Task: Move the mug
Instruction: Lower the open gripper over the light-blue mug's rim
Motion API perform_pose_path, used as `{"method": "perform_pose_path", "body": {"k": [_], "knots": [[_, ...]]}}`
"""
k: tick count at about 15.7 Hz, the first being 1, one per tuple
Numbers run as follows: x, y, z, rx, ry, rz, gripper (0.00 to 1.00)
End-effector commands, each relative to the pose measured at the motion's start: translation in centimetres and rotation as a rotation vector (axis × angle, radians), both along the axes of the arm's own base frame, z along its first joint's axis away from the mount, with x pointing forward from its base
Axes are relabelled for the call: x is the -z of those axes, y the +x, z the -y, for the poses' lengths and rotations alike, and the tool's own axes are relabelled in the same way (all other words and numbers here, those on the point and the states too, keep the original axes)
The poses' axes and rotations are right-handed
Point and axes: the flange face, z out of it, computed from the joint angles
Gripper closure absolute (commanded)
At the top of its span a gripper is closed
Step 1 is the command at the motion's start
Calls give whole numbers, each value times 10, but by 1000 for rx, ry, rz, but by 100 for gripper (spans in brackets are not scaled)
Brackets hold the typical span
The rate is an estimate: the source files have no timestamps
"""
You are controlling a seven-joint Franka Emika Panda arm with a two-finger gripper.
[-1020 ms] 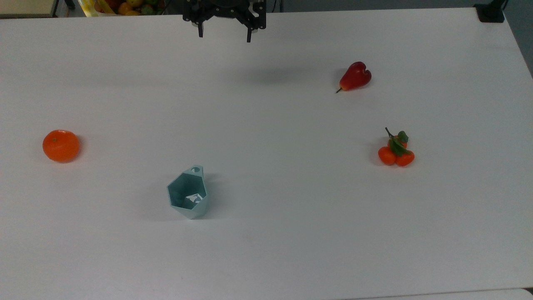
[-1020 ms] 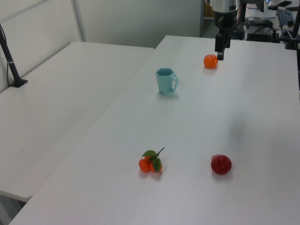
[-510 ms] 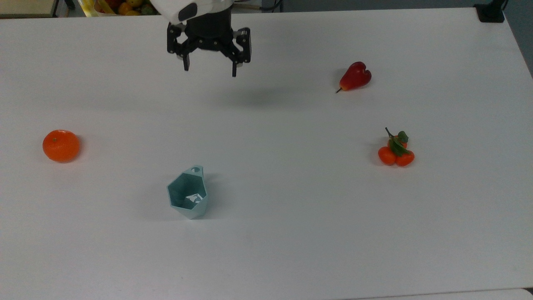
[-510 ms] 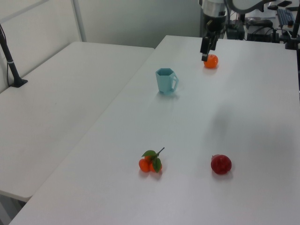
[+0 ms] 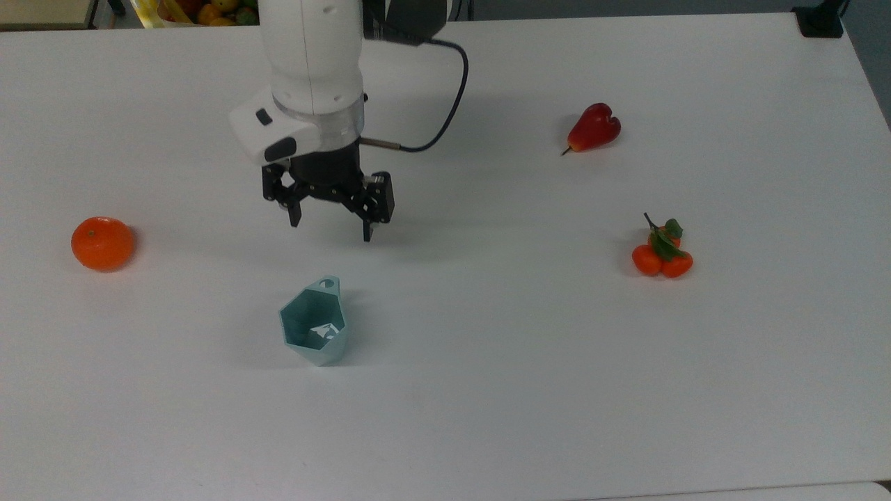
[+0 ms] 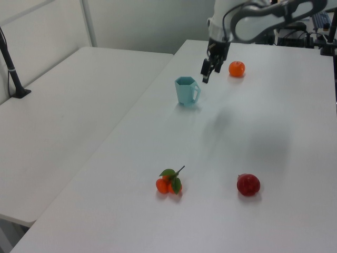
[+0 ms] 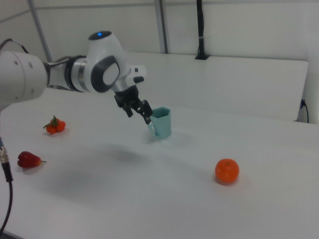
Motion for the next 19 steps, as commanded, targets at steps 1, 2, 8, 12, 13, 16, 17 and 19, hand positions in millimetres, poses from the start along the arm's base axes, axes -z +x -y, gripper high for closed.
{"method": "perform_pose_path", "body": {"k": [1, 2, 8, 12, 13, 16, 17, 19], "knots": [[39, 22, -4, 3, -6, 68, 0], [49, 25, -4, 0, -4, 77, 0], [92, 36, 4, 42, -6, 134, 34], [91, 38, 5, 57, -2, 155, 71], [90, 38, 5, 55, -4, 155, 78], [85, 38, 5, 57, -4, 162, 87], [79, 37, 5, 57, -4, 169, 88], [61, 31, 2, 40, -21, 176, 88]]}}
